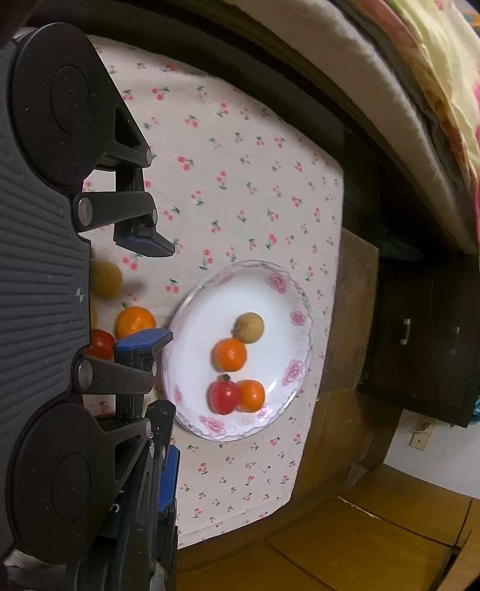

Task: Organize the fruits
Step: 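Move both open tools back to the fruit on the cloth, then grasp a tan fruit with the left tool while the right tool grasps an oval red tomato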

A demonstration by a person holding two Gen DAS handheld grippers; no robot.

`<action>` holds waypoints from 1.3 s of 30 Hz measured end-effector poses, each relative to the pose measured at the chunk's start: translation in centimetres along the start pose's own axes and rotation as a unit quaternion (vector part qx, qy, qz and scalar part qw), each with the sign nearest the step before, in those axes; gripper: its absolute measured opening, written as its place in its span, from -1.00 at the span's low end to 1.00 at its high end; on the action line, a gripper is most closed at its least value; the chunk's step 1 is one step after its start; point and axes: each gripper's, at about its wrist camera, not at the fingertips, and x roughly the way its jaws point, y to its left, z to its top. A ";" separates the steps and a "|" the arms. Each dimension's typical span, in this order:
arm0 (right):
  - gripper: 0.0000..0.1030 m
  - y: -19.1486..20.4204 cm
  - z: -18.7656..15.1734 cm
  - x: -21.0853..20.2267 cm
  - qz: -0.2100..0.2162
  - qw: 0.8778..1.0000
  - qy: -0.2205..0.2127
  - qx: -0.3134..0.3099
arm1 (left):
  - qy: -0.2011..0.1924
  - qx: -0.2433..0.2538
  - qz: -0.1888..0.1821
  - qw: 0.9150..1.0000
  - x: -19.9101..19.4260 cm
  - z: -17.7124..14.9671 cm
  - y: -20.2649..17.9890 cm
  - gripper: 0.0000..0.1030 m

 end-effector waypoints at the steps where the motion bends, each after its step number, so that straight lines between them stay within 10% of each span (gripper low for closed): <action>1: -0.18 0.2 -0.1 0.0 0.001 1.000 0.001 -0.003 | 0.002 -0.003 -0.002 1.000 -0.1 -0.2 0.2 0.00; 39: -0.10 0.3 -2.2 0.8 -0.003 0.999 0.039 -0.011 | 0.055 -0.026 -0.008 0.998 1.8 -4.0 2.1 0.02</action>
